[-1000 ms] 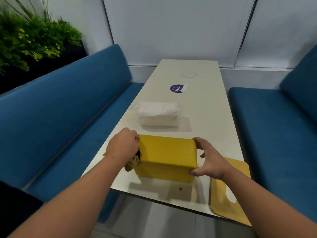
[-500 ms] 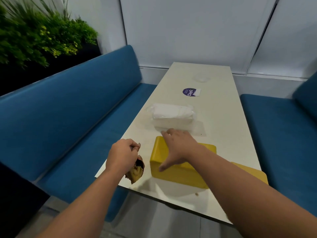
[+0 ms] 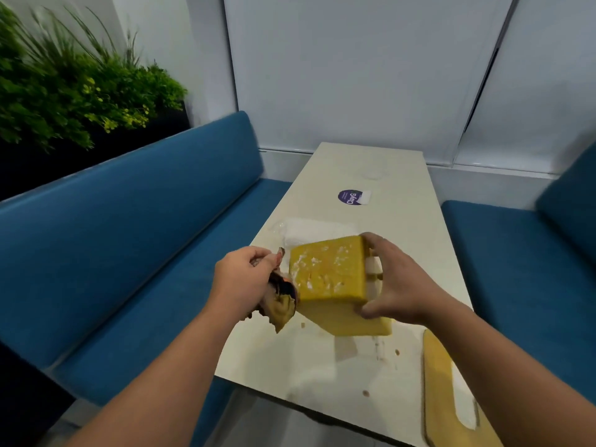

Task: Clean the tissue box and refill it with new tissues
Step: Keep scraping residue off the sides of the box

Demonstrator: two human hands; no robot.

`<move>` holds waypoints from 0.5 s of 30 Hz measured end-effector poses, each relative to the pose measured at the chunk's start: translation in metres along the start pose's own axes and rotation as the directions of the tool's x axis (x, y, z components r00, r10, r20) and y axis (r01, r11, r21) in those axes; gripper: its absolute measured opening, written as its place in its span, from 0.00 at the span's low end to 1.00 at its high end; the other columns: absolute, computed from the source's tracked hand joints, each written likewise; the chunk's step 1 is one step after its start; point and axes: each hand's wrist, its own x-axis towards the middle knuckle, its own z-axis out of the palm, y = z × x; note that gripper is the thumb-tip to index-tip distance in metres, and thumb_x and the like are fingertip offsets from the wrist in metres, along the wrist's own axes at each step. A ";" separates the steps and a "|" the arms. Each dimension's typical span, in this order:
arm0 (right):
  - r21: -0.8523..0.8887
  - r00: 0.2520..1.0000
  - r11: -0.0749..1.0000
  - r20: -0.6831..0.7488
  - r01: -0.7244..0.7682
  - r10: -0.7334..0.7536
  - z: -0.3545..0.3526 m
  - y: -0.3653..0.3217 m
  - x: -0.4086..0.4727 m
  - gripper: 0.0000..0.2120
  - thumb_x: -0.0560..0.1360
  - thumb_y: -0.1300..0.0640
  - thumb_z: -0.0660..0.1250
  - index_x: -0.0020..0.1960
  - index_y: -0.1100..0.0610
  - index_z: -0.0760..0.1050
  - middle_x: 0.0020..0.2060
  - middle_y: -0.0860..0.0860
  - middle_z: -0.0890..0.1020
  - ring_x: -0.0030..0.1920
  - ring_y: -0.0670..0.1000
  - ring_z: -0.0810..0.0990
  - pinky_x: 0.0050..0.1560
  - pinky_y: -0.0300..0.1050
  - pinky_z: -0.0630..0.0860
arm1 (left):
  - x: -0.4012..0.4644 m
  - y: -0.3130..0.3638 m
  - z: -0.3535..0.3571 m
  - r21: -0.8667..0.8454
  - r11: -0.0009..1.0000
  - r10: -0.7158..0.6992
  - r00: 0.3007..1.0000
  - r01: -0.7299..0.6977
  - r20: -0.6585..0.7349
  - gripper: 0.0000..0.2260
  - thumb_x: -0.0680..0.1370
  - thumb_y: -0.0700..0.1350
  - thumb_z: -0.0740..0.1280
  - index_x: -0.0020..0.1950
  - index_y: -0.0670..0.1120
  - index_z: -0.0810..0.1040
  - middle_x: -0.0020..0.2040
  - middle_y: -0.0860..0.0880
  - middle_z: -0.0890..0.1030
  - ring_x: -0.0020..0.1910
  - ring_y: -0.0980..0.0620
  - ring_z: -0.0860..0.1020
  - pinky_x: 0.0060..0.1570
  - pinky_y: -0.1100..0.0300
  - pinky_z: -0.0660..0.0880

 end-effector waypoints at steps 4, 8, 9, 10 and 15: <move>0.262 0.999 0.965 -0.037 -0.013 0.024 0.014 0.023 -0.013 0.52 0.53 0.57 0.81 0.72 0.46 0.60 0.64 0.43 0.69 0.66 0.44 0.69 0.56 0.44 0.79 | -0.005 0.022 0.018 0.042 0.997 0.066 0.996 -0.069 0.067 0.05 0.75 0.54 0.69 0.45 0.54 0.83 0.40 0.56 0.81 0.39 0.56 0.80 0.29 0.65 0.71; 0.302 0.999 0.953 -0.039 -0.015 0.028 0.018 0.034 -0.022 0.54 0.54 0.55 0.83 0.73 0.44 0.57 0.65 0.41 0.66 0.67 0.40 0.67 0.55 0.36 0.77 | -0.010 0.025 0.030 0.078 0.989 0.119 0.986 -0.129 0.117 0.07 0.76 0.54 0.69 0.51 0.54 0.83 0.43 0.57 0.81 0.43 0.59 0.79 0.40 0.65 0.75; 0.290 0.999 0.957 -0.038 -0.017 0.030 0.018 0.034 -0.024 0.55 0.54 0.52 0.83 0.72 0.42 0.55 0.65 0.40 0.65 0.66 0.39 0.66 0.55 0.35 0.76 | -0.011 0.026 0.032 0.101 0.982 0.149 0.982 -0.161 0.118 0.08 0.76 0.53 0.69 0.52 0.53 0.83 0.45 0.56 0.82 0.45 0.57 0.79 0.43 0.64 0.76; 0.270 0.998 0.963 -0.044 -0.021 0.034 0.019 0.033 -0.025 0.55 0.53 0.49 0.83 0.72 0.41 0.55 0.64 0.39 0.65 0.65 0.39 0.67 0.55 0.35 0.76 | -0.011 0.027 0.033 0.135 0.970 0.185 0.975 -0.202 0.125 0.08 0.76 0.52 0.69 0.53 0.52 0.83 0.46 0.56 0.82 0.47 0.56 0.79 0.47 0.62 0.76; 0.224 0.995 0.975 -0.103 0.007 0.017 0.019 0.036 -0.030 0.54 0.53 0.46 0.82 0.72 0.46 0.58 0.63 0.42 0.68 0.64 0.43 0.69 0.57 0.37 0.75 | 0.001 0.040 0.022 0.321 0.836 0.375 0.890 -0.446 0.259 0.08 0.79 0.48 0.66 0.55 0.52 0.83 0.50 0.56 0.80 0.51 0.55 0.76 0.53 0.57 0.74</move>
